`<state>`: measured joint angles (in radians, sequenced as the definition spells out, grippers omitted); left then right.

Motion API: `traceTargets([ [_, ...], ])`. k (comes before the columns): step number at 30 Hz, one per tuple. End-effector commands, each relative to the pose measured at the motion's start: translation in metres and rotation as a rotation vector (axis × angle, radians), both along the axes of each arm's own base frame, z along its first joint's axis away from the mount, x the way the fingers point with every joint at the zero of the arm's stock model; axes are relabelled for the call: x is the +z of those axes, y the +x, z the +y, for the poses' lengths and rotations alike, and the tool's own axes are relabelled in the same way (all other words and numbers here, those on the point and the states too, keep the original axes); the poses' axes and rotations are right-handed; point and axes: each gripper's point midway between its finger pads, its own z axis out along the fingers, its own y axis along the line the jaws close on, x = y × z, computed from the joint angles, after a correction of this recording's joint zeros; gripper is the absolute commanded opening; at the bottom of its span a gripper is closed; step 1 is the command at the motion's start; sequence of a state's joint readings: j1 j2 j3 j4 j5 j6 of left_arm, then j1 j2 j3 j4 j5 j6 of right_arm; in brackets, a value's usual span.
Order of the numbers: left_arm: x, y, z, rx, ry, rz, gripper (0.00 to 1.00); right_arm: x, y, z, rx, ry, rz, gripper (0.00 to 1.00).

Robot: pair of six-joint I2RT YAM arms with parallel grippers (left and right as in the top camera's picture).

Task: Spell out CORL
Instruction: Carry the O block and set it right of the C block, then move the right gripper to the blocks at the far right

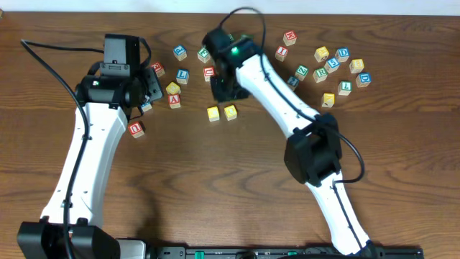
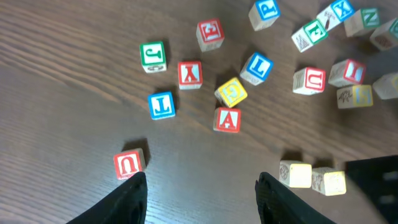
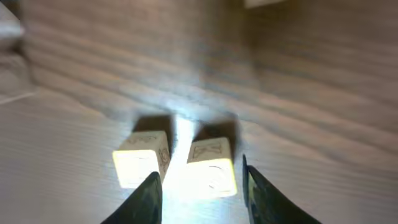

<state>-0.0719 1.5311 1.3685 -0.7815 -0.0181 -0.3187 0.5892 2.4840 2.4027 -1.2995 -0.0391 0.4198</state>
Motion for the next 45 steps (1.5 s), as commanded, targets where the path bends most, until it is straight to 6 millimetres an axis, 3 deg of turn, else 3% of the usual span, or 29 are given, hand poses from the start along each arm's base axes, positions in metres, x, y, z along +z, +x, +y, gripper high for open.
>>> traceTargets([
  [1,-0.015,-0.007,-0.002,0.007,-0.021,0.041,0.56,0.029,0.015,-0.018,-0.030,0.039,-0.031,0.38],
  [15,-0.037,-0.005,-0.005,0.003,-0.035,0.103,0.56,0.028,0.053,-0.091,-0.167,0.028,-0.040,0.45],
  [25,-0.038,-0.003,-0.005,0.002,-0.034,0.101,0.55,0.027,0.073,-0.157,-0.294,0.024,-0.026,0.43],
  [28,-0.037,-0.002,-0.005,0.002,-0.034,0.094,0.56,0.028,0.079,-0.169,-0.292,0.024,-0.042,0.44],
  [32,-0.037,-0.001,-0.005,-0.001,-0.032,0.092,0.56,0.036,0.083,-0.188,-0.319,0.024,-0.049,0.44],
  [38,-0.037,-0.001,-0.005,-0.001,-0.033,0.091,0.55,0.064,0.094,-0.232,-0.310,0.020,-0.110,0.45],
  [45,-0.037,-0.001,-0.005,-0.001,-0.033,0.091,0.56,0.068,0.093,-0.265,-0.228,-0.017,-0.118,0.48],
])
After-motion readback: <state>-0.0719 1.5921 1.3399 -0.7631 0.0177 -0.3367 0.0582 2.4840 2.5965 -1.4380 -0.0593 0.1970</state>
